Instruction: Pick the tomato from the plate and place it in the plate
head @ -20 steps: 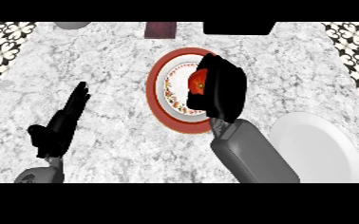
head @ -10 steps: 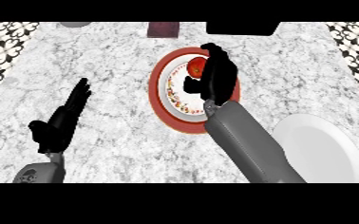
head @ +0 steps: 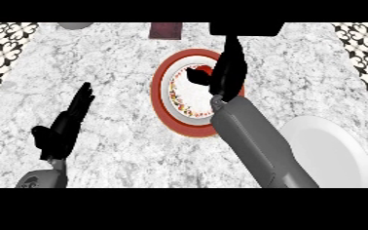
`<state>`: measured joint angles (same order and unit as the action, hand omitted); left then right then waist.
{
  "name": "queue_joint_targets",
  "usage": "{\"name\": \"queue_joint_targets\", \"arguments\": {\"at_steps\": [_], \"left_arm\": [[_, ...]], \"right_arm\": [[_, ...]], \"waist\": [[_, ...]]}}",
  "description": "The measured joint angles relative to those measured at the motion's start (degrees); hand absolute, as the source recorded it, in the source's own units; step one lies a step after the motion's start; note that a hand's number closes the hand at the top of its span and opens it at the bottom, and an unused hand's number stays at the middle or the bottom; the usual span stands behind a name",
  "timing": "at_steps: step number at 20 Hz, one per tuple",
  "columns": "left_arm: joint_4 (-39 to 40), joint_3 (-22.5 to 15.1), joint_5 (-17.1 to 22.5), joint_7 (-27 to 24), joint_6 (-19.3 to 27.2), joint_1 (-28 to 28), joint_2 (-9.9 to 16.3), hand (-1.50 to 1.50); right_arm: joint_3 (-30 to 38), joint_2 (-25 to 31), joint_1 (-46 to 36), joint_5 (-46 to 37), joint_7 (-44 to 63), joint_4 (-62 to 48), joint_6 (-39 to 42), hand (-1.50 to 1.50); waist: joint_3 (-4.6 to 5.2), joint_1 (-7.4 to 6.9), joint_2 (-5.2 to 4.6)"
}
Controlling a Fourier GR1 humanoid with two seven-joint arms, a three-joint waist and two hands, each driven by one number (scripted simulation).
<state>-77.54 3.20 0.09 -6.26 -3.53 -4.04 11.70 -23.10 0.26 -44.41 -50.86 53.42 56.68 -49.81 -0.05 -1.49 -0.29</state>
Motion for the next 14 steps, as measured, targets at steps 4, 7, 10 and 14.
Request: {"name": "queue_joint_targets", "arguments": {"at_steps": [4, 7, 10, 14], "left_arm": [[-0.4, 0.8, 0.3, 0.3, 0.1, 0.3, 0.4, 0.00], [-0.3, 1.2, 0.5, -0.2, 0.0, 0.7, 0.5, 0.00], [-0.4, 1.6, 0.8, -0.2, -0.5, 1.3, 0.8, 0.00], [-1.6, 1.1, 0.5, 0.5, -0.1, 2.0, 0.1, 0.00]], "right_arm": [[2.3, 0.0, 4.4, 3.6, -4.8, 5.3, -6.0, -1.50], [3.1, 1.0, 9.6, 8.5, -10.0, 11.7, -9.3, -1.50], [2.0, 3.3, 17.6, 13.8, -15.5, 19.7, -11.2, -1.50], [-0.4, 8.8, 29.3, 22.7, -24.4, 29.8, -12.8, -1.50]], "waist": [[-0.03, 0.84, 0.17], [-0.06, 1.33, 0.22], [-0.04, 1.71, 0.31], [-0.07, 1.83, 0.35]]}}
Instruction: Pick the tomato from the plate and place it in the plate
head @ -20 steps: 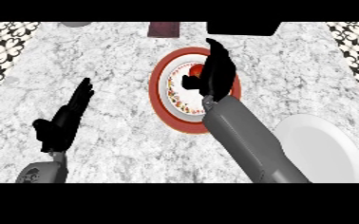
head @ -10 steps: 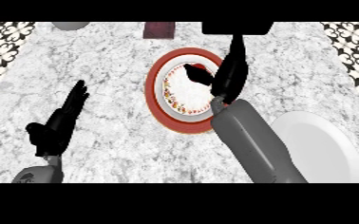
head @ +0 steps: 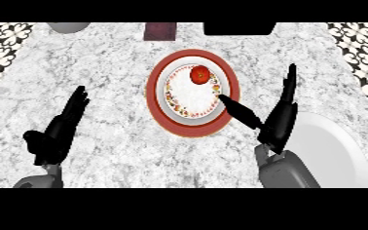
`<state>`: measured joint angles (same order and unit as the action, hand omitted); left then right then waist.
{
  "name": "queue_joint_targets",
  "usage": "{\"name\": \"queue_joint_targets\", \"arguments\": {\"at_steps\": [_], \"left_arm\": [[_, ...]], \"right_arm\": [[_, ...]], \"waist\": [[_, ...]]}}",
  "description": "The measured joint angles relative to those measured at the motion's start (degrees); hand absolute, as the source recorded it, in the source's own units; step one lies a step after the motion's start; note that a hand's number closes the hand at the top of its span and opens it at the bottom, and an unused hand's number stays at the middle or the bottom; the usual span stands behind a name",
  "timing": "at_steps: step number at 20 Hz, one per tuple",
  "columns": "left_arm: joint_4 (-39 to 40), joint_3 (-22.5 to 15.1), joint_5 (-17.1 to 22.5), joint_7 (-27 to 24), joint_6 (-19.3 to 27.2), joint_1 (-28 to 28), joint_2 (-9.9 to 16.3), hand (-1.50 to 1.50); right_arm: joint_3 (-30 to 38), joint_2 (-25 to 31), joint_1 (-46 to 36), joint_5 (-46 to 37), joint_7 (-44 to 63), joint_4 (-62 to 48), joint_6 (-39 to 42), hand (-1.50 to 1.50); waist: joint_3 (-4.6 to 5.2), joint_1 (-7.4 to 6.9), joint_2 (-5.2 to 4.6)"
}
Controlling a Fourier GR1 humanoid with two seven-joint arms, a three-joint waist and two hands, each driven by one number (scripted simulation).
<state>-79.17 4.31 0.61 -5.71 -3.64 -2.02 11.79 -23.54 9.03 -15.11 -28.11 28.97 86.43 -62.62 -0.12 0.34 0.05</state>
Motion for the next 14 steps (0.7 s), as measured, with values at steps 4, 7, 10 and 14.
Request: {"name": "queue_joint_targets", "arguments": {"at_steps": [4, 7, 10, 14], "left_arm": [[-0.7, 0.5, 0.1, -0.5, -0.3, 1.1, 0.2, 0.00], [-0.8, 0.1, -0.6, 0.0, 0.2, 0.7, -0.3, 0.00], [-0.6, 0.6, -0.3, 0.4, -0.3, -0.1, 0.0, 0.00], [0.6, 0.1, -1.5, 0.0, 0.4, -1.1, -1.2, 0.00]], "right_arm": [[-0.8, 5.6, 8.9, 9.7, -10.1, 7.1, 1.2, -1.50], [-0.1, 7.3, 14.7, 17.2, -19.8, 9.3, 3.4, -1.50], [1.8, 7.6, 19.2, 23.0, -29.0, 8.7, 7.1, -1.50], [6.0, 6.5, 21.5, 28.0, -38.4, 4.8, 12.6, -1.50]], "waist": [[-0.01, 0.00, -0.01], [0.00, -0.01, -0.02], [0.02, -0.03, -0.03], [0.05, -0.12, -0.05]]}}
